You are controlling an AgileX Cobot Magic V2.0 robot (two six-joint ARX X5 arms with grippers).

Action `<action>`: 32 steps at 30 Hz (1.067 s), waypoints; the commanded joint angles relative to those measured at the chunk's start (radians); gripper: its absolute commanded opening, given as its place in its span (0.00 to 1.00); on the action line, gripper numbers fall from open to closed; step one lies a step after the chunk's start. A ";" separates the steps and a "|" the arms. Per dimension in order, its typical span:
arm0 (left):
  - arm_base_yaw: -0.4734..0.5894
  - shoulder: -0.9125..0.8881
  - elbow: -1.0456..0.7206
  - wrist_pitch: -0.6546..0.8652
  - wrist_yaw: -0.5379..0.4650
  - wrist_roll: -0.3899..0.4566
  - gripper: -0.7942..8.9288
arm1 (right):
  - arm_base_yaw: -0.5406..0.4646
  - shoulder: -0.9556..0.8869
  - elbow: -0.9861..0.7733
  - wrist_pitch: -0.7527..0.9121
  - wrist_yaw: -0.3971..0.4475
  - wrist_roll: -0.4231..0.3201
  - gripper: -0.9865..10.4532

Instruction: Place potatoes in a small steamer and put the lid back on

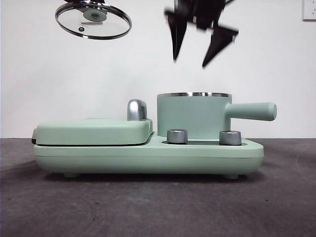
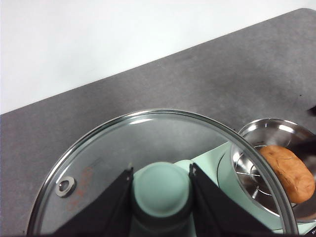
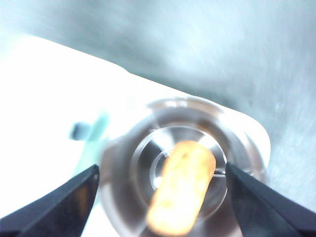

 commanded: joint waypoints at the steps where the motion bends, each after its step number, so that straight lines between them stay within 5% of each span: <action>1: -0.013 0.002 0.028 0.026 0.004 -0.004 0.10 | 0.013 -0.041 0.029 -0.080 0.002 -0.049 0.44; 7: -0.045 0.002 0.027 0.025 0.004 -0.004 0.10 | 0.008 -0.225 -0.112 -0.080 0.005 -0.064 0.44; 22: -0.194 0.037 0.027 0.027 0.004 -0.003 0.10 | 0.017 -0.971 -0.962 -0.076 0.045 -0.095 0.44; 32: -0.296 0.138 0.027 0.060 0.005 0.020 0.10 | 0.017 -1.453 -1.350 0.267 0.036 0.025 0.44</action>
